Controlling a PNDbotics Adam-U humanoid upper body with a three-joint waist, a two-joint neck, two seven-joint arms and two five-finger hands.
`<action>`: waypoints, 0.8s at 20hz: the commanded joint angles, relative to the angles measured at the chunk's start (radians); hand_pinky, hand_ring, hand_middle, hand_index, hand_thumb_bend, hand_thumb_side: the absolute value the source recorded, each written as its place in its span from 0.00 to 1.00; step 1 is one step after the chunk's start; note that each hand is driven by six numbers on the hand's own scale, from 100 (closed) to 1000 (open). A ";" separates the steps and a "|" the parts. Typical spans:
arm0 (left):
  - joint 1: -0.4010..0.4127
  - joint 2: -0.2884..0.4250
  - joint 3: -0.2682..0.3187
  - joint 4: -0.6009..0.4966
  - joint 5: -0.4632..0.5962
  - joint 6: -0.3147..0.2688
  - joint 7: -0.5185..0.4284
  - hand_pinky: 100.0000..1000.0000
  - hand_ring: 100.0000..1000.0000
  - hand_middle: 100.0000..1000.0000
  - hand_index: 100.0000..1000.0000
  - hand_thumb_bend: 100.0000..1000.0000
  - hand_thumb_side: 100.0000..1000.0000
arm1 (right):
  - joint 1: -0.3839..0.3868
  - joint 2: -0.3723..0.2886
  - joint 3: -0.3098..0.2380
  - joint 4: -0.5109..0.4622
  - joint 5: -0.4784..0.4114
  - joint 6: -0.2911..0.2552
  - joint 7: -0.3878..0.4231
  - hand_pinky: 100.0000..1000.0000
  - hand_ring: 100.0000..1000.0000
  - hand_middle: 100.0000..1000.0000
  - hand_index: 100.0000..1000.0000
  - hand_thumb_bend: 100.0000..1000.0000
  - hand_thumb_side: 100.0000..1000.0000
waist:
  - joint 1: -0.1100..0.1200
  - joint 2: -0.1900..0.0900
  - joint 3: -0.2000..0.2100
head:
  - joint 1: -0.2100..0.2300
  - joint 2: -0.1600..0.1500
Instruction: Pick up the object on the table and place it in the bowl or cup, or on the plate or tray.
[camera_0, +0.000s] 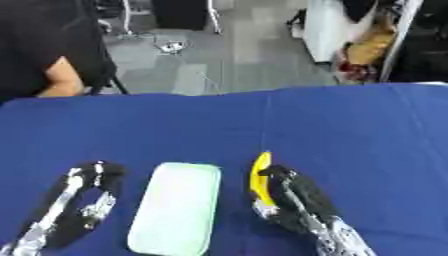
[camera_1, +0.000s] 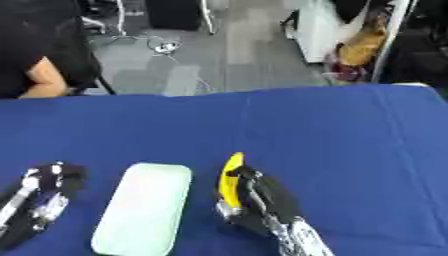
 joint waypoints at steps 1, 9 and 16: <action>-0.015 0.010 0.002 -0.016 0.010 -0.002 -0.002 0.44 0.55 0.55 0.72 0.00 0.84 | 0.004 -0.007 0.001 0.070 0.027 -0.001 0.008 0.35 0.62 0.74 0.84 0.25 0.93 | 0.004 -0.006 0.006 | -0.013 -0.009; -0.017 0.009 0.001 -0.017 0.011 -0.004 -0.005 0.44 0.55 0.55 0.72 0.00 0.84 | -0.006 -0.011 0.002 0.090 0.061 -0.014 -0.004 0.34 0.61 0.74 0.86 0.31 0.90 | 0.006 -0.001 0.008 | -0.013 -0.010; -0.017 0.009 0.001 -0.016 0.012 -0.006 -0.007 0.45 0.55 0.55 0.72 0.00 0.84 | -0.011 -0.017 0.001 0.088 0.117 -0.012 0.007 0.31 0.57 0.71 0.85 0.41 0.90 | 0.008 -0.002 0.006 | -0.011 -0.012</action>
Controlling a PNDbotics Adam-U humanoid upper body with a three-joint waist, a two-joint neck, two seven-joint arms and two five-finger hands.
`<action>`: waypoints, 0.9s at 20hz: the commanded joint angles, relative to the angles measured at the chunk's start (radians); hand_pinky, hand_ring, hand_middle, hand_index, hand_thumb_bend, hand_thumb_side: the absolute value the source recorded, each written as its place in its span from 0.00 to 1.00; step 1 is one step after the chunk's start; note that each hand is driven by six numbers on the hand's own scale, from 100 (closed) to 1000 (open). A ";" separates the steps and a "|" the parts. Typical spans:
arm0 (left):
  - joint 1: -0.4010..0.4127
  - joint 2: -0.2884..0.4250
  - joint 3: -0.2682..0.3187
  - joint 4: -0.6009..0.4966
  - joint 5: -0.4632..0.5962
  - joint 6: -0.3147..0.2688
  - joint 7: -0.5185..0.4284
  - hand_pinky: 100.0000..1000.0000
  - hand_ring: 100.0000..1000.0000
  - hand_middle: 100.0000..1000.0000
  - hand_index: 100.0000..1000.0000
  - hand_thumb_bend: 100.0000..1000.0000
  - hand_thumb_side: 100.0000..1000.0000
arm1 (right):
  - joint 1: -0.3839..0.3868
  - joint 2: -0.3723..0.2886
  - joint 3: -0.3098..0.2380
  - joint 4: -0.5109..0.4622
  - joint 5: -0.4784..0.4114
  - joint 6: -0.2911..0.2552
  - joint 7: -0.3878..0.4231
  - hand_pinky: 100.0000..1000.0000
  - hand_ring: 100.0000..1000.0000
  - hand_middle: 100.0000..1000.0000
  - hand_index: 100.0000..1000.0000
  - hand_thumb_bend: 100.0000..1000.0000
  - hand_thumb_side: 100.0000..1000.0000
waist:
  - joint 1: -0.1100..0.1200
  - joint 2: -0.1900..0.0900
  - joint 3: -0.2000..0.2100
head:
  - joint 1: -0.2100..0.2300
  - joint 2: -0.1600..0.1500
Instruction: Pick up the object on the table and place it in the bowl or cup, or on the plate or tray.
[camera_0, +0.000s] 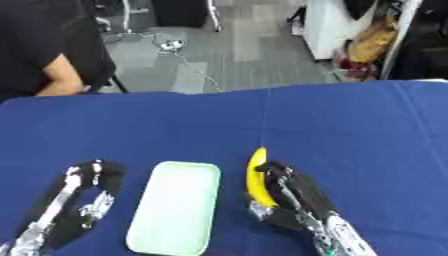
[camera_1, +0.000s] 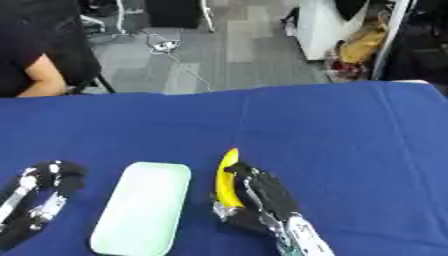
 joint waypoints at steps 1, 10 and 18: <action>-0.010 0.009 0.001 -0.016 0.008 -0.002 -0.003 0.45 0.55 0.55 0.72 0.00 0.84 | 0.013 -0.015 0.005 0.051 0.041 0.010 0.023 0.31 0.56 0.71 0.85 0.41 0.89 | 0.003 -0.005 0.002 | -0.003 -0.013; -0.009 0.010 0.002 -0.016 0.009 -0.003 -0.003 0.45 0.55 0.56 0.72 0.00 0.84 | 0.013 -0.015 0.002 0.044 0.052 0.015 0.022 0.28 0.55 0.70 0.85 0.40 0.88 | 0.005 -0.004 0.001 | -0.001 -0.014; -0.007 0.012 0.002 -0.014 0.009 -0.004 -0.005 0.45 0.55 0.56 0.72 0.00 0.84 | 0.012 -0.025 -0.010 0.020 0.050 0.042 0.025 0.21 0.51 0.69 0.85 0.40 0.86 | 0.005 -0.005 -0.001 | 0.001 -0.014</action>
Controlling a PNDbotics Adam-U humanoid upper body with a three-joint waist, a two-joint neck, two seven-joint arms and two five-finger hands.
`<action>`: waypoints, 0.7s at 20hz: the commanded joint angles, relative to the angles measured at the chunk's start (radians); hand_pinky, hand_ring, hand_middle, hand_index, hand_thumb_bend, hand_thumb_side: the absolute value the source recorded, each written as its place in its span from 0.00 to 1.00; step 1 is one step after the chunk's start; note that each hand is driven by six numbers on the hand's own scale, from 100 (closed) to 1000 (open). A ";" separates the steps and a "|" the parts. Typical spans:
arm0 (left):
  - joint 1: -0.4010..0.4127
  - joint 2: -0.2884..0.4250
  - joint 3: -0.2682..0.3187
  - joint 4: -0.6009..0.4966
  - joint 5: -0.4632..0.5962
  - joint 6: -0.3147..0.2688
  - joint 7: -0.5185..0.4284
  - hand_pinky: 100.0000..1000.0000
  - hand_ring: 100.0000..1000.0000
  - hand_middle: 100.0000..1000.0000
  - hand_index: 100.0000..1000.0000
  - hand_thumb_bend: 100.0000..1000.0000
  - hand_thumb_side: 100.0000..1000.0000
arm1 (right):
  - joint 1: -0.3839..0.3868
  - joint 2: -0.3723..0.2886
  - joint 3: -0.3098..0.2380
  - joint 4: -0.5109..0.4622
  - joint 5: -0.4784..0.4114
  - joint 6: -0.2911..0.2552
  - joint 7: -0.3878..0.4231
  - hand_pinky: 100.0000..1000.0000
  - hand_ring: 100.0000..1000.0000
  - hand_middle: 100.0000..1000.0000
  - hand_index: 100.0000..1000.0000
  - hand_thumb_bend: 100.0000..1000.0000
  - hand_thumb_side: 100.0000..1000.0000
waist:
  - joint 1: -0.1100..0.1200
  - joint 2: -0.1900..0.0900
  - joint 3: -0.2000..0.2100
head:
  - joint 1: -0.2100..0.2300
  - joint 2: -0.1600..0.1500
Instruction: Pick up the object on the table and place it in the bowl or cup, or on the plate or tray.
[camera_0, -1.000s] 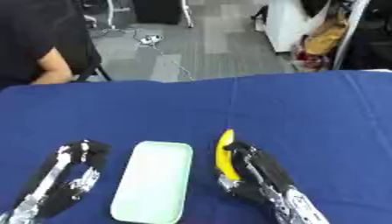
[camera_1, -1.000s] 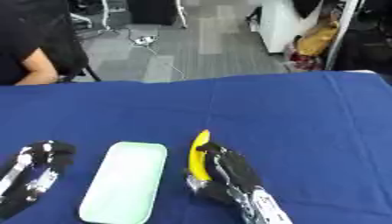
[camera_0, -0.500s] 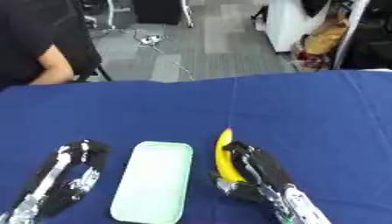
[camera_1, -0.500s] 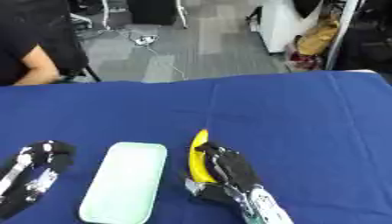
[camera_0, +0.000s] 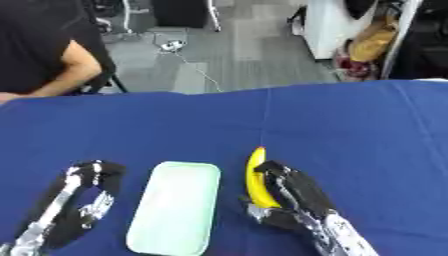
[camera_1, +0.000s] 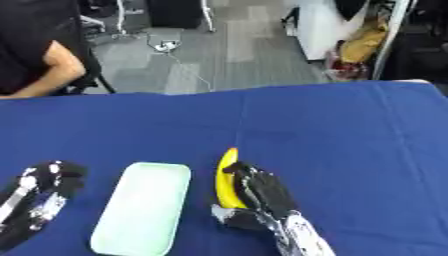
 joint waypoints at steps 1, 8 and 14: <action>-0.007 0.013 0.003 -0.014 0.007 -0.002 -0.003 0.45 0.55 0.56 0.72 0.00 0.84 | 0.016 -0.026 -0.011 0.024 0.019 0.038 0.020 0.20 0.50 0.68 0.84 0.39 0.85 | 0.004 -0.006 -0.001 | 0.001 -0.014; -0.005 0.014 0.002 -0.012 0.008 -0.004 -0.004 0.45 0.55 0.56 0.72 0.00 0.84 | 0.020 -0.026 -0.032 0.015 0.026 0.099 0.014 0.20 0.50 0.67 0.83 0.38 0.83 | 0.006 -0.005 -0.003 | 0.001 -0.015; -0.005 0.014 0.002 -0.012 0.009 -0.005 -0.005 0.45 0.55 0.56 0.72 0.00 0.84 | 0.020 -0.027 -0.035 0.013 0.046 0.120 0.015 0.21 0.50 0.66 0.82 0.37 0.84 | 0.009 -0.004 -0.004 | 0.001 -0.013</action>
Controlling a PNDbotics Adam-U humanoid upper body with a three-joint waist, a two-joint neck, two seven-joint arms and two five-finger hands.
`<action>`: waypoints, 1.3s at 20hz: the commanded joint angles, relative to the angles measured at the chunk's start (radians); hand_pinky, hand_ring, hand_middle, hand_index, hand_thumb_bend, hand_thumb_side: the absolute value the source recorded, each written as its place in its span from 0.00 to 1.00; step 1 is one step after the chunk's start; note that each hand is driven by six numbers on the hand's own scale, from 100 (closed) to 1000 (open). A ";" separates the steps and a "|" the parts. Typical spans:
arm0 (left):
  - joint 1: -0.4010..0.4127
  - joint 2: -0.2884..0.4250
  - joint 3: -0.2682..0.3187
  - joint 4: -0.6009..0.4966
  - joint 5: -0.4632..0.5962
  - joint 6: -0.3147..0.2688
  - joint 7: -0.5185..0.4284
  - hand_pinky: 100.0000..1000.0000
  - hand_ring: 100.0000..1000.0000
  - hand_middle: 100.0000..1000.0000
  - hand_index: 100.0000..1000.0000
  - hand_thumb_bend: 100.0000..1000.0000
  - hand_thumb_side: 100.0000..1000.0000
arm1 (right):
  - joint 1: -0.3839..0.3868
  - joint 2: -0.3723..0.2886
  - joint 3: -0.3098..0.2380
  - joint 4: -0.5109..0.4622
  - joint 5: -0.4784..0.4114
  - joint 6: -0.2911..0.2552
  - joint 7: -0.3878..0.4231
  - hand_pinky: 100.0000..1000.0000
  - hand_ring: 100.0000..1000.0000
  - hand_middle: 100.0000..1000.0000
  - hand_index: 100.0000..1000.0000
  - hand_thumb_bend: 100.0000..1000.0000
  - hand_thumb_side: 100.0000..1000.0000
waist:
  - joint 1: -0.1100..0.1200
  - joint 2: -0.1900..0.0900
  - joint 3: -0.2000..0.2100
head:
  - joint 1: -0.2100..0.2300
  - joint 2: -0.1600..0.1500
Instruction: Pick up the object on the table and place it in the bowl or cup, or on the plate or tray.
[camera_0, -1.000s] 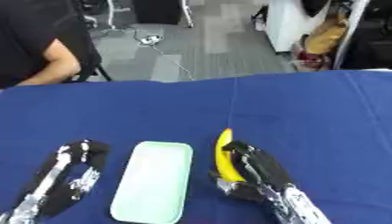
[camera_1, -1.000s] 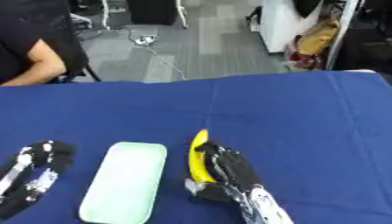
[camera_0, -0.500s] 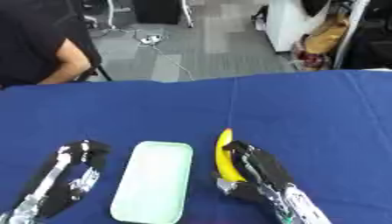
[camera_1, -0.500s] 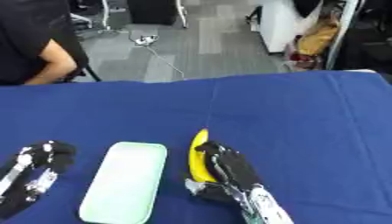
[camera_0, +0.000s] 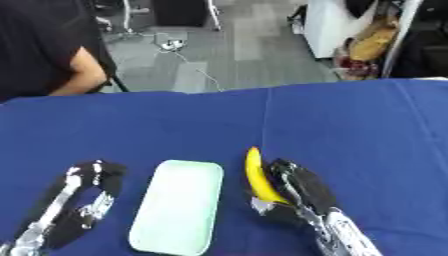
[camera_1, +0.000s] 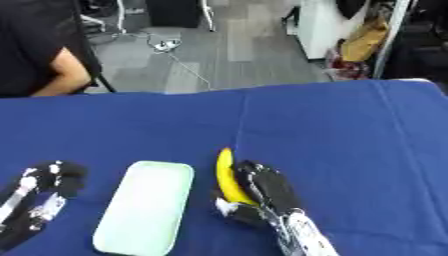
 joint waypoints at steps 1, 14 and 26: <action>-0.005 0.015 0.002 -0.012 0.009 -0.003 -0.003 0.45 0.55 0.56 0.72 0.00 0.84 | 0.020 -0.027 -0.017 0.025 0.026 0.028 0.014 0.21 0.50 0.66 0.82 0.37 0.84 | 0.006 -0.007 -0.004 | 0.001 -0.013; -0.004 0.014 0.003 -0.012 0.011 -0.004 -0.004 0.45 0.55 0.56 0.72 0.00 0.85 | 0.013 -0.033 -0.009 -0.013 0.015 0.024 -0.003 0.16 0.45 0.61 0.78 0.32 0.77 | 0.005 -0.007 -0.005 | 0.002 -0.013; -0.005 0.017 0.003 -0.012 0.011 -0.005 -0.006 0.45 0.55 0.56 0.72 0.00 0.85 | -0.005 -0.055 0.035 -0.084 -0.084 -0.050 -0.030 0.04 0.29 0.51 0.68 0.22 0.62 | 0.000 -0.010 -0.001 | 0.008 -0.015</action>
